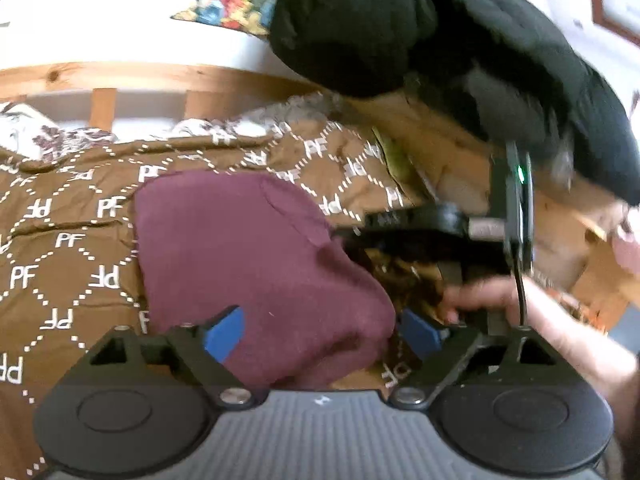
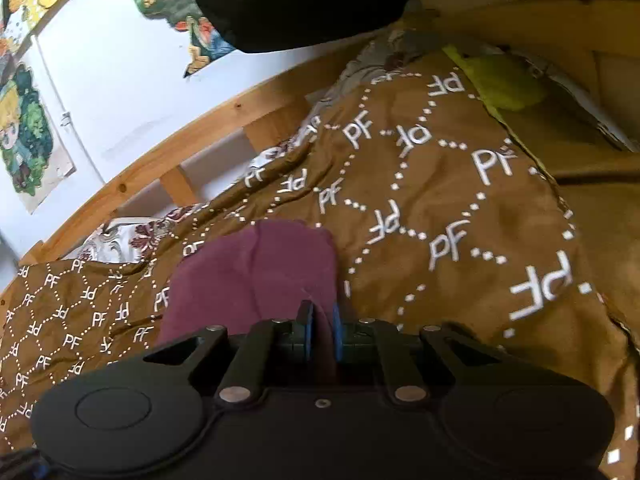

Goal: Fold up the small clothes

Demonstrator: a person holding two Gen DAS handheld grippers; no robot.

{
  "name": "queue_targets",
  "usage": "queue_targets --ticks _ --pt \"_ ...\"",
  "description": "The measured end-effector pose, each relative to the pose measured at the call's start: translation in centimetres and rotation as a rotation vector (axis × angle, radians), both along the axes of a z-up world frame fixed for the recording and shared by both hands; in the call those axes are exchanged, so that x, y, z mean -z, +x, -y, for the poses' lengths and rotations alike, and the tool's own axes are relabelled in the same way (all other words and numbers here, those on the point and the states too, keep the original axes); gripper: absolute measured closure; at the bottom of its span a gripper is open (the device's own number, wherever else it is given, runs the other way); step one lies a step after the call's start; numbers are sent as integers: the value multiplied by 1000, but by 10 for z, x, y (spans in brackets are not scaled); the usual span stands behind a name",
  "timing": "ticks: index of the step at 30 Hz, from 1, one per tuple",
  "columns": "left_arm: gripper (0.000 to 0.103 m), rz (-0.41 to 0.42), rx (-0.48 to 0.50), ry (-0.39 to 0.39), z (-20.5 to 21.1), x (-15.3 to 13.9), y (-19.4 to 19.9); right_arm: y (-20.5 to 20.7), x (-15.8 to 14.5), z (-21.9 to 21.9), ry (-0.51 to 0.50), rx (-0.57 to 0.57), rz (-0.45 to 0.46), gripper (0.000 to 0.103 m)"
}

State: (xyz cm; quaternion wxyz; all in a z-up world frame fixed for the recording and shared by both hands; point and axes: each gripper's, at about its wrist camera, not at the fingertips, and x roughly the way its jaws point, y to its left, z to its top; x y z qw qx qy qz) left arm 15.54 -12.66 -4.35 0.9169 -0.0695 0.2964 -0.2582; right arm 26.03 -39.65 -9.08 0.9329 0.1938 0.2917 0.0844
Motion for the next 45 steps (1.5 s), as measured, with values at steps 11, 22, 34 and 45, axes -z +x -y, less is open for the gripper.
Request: queue_targets --ticks 11,22,34,45 --pt "1 -198 -291 -122 -62 15 36 -5 1 5 50 22 -7 71" --pt "1 -376 -306 -122 -74 51 52 -9 -2 5 105 -5 21 14" --pt "1 -401 -295 -100 -71 55 54 -13 6 -27 -267 -78 -99 1" --pt "1 -316 -271 25 -55 58 46 -13 17 -32 -295 -122 -162 1"
